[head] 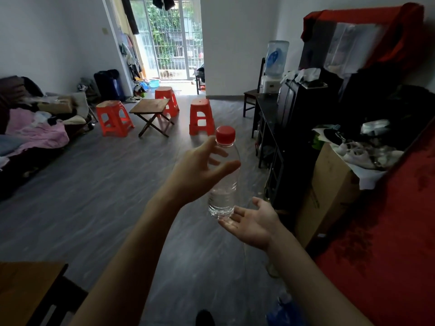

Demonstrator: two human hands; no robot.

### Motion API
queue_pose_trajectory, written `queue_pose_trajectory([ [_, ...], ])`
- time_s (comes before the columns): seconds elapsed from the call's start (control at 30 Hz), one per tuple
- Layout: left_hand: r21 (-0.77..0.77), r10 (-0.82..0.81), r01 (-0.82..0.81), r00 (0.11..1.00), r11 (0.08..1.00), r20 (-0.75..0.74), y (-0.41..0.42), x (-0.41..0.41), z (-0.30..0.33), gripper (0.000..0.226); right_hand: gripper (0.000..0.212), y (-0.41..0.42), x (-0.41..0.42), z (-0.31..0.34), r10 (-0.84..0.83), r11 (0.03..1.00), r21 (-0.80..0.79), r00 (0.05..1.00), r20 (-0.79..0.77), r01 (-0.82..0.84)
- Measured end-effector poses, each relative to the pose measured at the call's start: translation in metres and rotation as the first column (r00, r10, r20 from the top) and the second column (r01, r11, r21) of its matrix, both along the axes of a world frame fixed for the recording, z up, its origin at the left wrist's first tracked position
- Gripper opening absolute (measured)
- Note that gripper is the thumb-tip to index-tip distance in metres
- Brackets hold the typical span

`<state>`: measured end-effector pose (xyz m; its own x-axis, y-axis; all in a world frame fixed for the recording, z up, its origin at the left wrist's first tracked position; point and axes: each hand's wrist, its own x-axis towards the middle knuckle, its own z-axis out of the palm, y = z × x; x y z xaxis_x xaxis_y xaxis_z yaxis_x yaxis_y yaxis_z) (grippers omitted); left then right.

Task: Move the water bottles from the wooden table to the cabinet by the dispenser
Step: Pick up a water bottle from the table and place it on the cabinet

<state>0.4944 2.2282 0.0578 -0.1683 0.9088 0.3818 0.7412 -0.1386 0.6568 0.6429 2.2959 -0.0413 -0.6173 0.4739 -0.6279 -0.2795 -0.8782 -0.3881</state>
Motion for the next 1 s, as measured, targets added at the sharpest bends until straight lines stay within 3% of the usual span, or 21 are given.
queue_pose_trajectory([
  [0.33, 0.028, 0.005, -0.004, 0.999, 1.000, -0.035, 0.162, -0.104, 0.012, 0.054, 0.075, 0.165, -0.114, 0.013, -0.017, 0.999, 0.049, 0.999, 0.032, 0.016],
  [0.7, 0.005, 0.001, -0.001, 1.000, 1.000, 0.018, 0.314, -0.185, 0.006, 0.060, 0.077, 0.319, -0.180, 0.005, -0.042, 0.998, 0.053, 0.999, 0.016, 0.041],
  [1.0, -0.045, 0.009, -0.009, 1.000, 0.999, 0.001, 0.487, -0.245, 0.003, 0.061, 0.075, 0.490, -0.240, -0.005, -0.025, 0.999, 0.041, 0.999, -0.032, 0.026],
])
